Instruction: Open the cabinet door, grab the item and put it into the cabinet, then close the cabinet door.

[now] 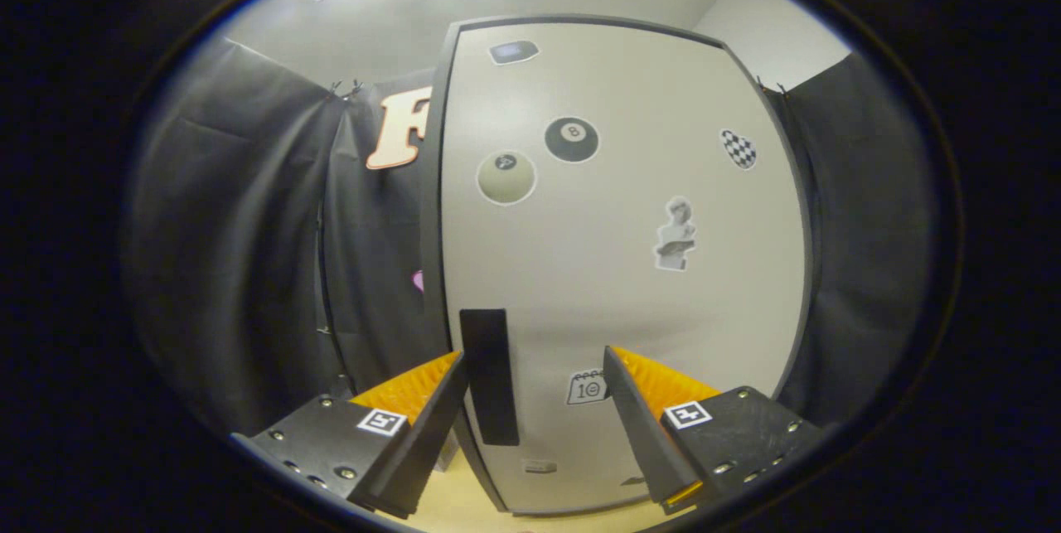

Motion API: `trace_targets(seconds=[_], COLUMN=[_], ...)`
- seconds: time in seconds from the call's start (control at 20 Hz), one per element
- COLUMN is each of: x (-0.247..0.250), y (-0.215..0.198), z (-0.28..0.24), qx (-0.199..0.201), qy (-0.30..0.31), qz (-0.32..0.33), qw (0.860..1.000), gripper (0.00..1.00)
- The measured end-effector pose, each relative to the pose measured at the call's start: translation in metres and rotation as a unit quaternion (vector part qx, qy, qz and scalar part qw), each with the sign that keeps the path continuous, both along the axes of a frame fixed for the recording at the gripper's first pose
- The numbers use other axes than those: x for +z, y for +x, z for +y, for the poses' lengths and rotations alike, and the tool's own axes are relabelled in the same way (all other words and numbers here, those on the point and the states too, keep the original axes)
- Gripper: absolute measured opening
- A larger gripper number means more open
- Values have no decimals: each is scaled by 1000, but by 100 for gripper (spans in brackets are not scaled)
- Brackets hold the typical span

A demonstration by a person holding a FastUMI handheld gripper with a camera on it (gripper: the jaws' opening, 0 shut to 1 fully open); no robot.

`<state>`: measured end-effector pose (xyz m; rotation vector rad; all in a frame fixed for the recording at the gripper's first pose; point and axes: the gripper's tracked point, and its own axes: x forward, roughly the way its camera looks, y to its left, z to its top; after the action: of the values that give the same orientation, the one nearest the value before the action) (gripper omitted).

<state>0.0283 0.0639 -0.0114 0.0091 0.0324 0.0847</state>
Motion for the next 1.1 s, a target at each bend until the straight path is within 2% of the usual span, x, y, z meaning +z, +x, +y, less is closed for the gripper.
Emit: trace_targets(seconds=[0.1,0.35,0.4,0.55,0.6,0.65,0.7,0.75,0.85,1.1], x=[-5,-25,-27,-28,-27,-25,-26,-29,-29,-27], y=[4,23,22,35,36,26,34,36,36,24], z=[10,29,27,27,25,28,26,25,24,19], qx=[7,17,6,-9,-20,-26,-26,-26,-36,-54], qy=[-8,-20,-27,-26,-29,-28,-33,-35,-24,-35], qz=[6,29,32,27,22,20,21,27,34,32], qw=[1000,999,999,999,999,999,999,999,998,997], gripper=[96,80,77,48,47,38,30,30,21,21])
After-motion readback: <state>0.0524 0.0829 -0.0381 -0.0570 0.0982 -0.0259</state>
